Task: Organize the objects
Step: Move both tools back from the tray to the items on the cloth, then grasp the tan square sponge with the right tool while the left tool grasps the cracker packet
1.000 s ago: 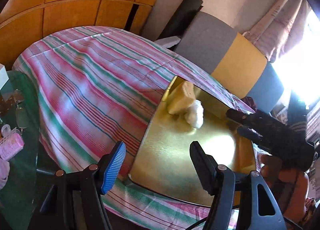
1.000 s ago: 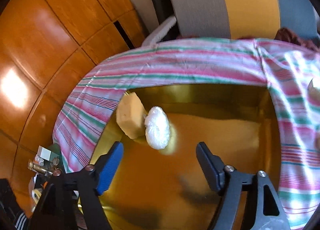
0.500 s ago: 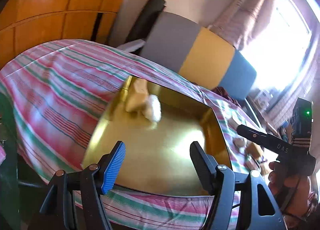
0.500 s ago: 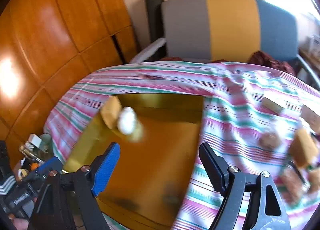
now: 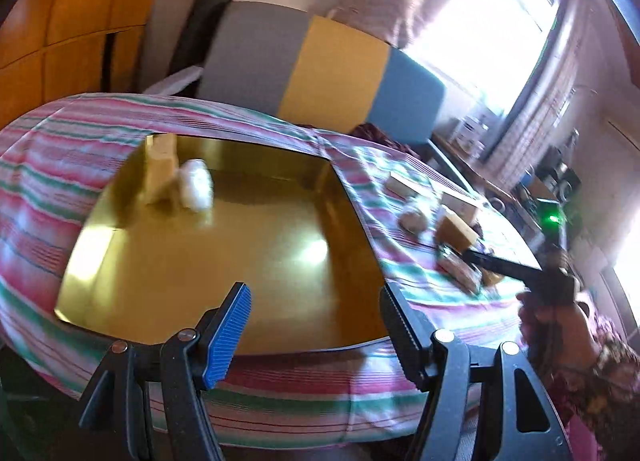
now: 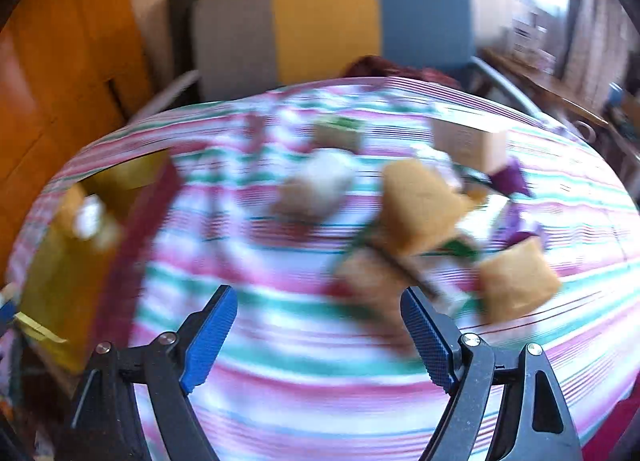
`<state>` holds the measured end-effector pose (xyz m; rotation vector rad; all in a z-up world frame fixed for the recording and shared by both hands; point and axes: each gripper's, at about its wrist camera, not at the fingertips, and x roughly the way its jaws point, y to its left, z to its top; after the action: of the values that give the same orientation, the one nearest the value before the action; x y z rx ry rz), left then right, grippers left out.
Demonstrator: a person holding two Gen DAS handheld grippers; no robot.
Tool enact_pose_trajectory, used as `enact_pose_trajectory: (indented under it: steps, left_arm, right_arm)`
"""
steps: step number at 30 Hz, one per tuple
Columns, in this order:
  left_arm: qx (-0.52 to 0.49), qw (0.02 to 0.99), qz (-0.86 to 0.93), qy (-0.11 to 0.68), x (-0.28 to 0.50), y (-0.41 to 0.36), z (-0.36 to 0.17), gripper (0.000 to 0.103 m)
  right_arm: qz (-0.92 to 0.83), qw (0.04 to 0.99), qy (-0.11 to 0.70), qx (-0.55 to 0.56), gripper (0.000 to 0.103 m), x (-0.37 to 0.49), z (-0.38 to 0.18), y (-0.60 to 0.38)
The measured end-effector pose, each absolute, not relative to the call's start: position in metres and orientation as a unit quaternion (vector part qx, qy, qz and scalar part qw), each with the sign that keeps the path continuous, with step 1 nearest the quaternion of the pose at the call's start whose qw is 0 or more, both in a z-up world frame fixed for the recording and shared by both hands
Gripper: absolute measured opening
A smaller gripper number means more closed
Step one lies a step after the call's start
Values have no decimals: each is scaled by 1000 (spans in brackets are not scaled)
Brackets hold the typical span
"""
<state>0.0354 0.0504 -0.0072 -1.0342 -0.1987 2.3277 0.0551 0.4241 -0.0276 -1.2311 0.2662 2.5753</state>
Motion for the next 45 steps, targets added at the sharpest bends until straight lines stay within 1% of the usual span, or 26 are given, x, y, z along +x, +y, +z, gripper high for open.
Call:
enact_pose_trajectory:
  steps: [3, 8, 10, 13, 15, 18, 21, 24, 26, 29, 31, 34, 36, 39, 40, 41, 42, 45]
  left_arm:
    - [-393, 302, 866, -70, 40, 64, -6, 68]
    - [-395, 313, 861, -64, 48, 81, -1, 68]
    - [-396, 315, 860, -60, 50, 86, 0, 68]
    - [-395, 313, 862, -54, 51, 93, 3, 68]
    - [-399, 317, 859, -55, 49, 98, 3, 68]
    - [-404, 324, 854, -51, 48, 111, 4, 68]
    - [-406, 335, 849, -43, 51, 123, 4, 68]
    - [-406, 346, 845, -32, 55, 137, 5, 68]
    - [-408, 350, 843, -26, 58, 145, 6, 68]
    - [-413, 358, 837, -23, 60, 155, 7, 68]
    - [-416, 363, 834, -16, 62, 165, 9, 68]
    - [-417, 367, 832, -2, 63, 178, 11, 68]
    - [-419, 372, 829, 6, 63, 187, 11, 68]
    - [-423, 379, 823, 24, 64, 202, 11, 68]
    - [-423, 381, 821, 29, 64, 209, 10, 68]
    - [-423, 384, 820, 35, 64, 216, 10, 68]
    - [-425, 387, 818, 40, 63, 223, 9, 68]
    - [-434, 392, 810, 44, 59, 243, 3, 68]
  right_arm:
    - [878, 136, 85, -450, 84, 43, -39, 454]
    - [857, 95, 81, -501, 84, 27, -66, 476]
    - [850, 77, 104, -510, 84, 27, -71, 479]
    - [853, 33, 152, -498, 84, 41, -68, 465]
    - [854, 1, 169, -492, 83, 50, -65, 451]
    - [869, -21, 151, -471, 83, 70, -51, 430]
    - [887, 12, 113, -447, 83, 83, -34, 436]
    - [893, 118, 63, -431, 84, 88, -16, 474]
    - [887, 148, 48, -434, 85, 88, -13, 500]
    - [862, 156, 21, -482, 88, 78, -24, 531]
    - [845, 154, 3, -512, 88, 72, -37, 545]
    - [845, 147, 2, -514, 88, 73, -47, 553]
    - [853, 142, 18, -502, 86, 76, -50, 554]
    - [854, 128, 53, -502, 79, 70, -64, 557]
    - [854, 117, 61, -504, 73, 70, -65, 558]
    - [856, 108, 64, -501, 66, 71, -63, 558]
    - [857, 104, 66, -500, 63, 71, -62, 557]
    - [856, 108, 67, -502, 60, 71, -60, 555]
